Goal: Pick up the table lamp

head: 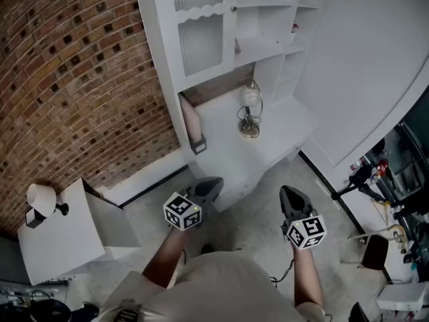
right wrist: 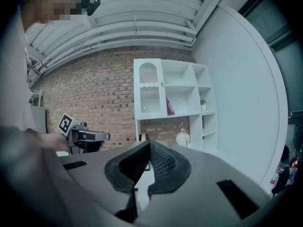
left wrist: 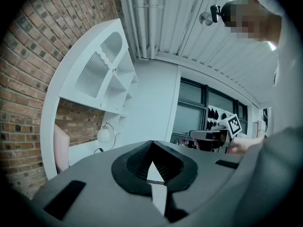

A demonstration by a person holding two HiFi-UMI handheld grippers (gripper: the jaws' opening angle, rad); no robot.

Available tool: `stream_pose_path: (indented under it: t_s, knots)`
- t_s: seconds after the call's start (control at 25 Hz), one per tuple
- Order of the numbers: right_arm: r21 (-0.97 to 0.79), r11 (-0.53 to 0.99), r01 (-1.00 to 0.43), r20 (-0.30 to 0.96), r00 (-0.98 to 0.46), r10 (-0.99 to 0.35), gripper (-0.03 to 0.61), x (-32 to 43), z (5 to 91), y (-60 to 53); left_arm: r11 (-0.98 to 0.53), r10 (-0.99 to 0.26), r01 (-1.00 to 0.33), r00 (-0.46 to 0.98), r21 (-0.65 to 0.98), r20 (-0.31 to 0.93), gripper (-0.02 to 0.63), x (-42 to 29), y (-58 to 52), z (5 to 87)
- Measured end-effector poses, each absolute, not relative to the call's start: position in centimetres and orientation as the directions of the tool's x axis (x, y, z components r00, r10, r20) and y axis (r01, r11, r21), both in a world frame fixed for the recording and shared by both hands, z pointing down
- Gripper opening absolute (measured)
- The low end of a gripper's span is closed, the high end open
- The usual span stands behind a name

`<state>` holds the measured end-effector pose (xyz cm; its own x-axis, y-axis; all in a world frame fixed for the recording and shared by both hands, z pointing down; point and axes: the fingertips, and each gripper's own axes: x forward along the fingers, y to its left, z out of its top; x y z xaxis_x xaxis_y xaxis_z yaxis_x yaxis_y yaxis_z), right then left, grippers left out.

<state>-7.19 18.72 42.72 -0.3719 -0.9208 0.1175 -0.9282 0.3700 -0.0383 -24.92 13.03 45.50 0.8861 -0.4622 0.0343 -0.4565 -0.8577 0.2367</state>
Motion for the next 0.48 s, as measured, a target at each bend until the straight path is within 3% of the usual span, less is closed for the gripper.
stream_pose_path:
  t_s: [0.48]
  knots:
    - [-0.031, 0.372, -0.928, 0.097, -0.373, -0.923, 0.011, -7.16, 42.55, 18.76, -0.860, -0.456, -0.451, 0.889, 0.238, 0.035, 0.015, -24.27, 13.03, 45.68]
